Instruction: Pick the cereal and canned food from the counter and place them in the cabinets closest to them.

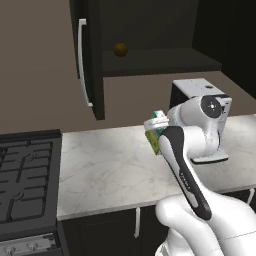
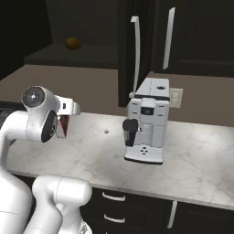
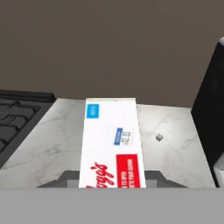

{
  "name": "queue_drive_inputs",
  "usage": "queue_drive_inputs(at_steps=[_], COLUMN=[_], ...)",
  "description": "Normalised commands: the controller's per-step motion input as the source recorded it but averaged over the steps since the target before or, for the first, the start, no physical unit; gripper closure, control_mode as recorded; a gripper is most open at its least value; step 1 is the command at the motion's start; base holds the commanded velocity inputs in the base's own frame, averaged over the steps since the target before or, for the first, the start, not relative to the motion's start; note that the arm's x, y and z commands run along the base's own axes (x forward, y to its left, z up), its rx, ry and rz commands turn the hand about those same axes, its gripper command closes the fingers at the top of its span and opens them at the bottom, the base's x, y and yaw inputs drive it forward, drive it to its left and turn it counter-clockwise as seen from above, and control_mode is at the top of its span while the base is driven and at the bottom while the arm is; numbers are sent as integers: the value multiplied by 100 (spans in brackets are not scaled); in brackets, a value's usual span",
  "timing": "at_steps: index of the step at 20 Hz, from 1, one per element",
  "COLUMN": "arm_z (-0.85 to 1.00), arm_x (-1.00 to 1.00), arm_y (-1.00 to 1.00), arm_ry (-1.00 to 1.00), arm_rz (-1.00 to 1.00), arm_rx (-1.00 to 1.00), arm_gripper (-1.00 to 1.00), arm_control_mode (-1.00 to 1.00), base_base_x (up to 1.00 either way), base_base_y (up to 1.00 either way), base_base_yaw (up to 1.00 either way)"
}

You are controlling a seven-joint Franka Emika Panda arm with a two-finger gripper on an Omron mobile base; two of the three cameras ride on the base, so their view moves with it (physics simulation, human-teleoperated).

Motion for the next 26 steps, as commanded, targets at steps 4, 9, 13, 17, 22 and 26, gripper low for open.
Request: queue_drive_inputs(at_steps=[4, 9, 13, 17, 22, 26], arm_z=[81, 73, 68, 60, 65, 35], arm_x=[-17, -25, -29, -6, -4, -7], arm_y=[0, 0, -5, -9, -16, -25], arm_ry=[0, 4, 2, 0, 1, -4], arm_rz=[-2, 0, 0, -4, -6, -10], arm_rx=[0, -1, -2, -2, -1, 2], arm_gripper=[100, 100, 100, 100, 100, 100], arm_control_mode=[-100, -100, -100, -100, -100, -100], base_base_x=[0, 0, 0, 0, 0, 0], base_base_y=[0, 0, 0, 0, 0, 0], base_base_yaw=[0, 0, 0, 0, 0, 0])
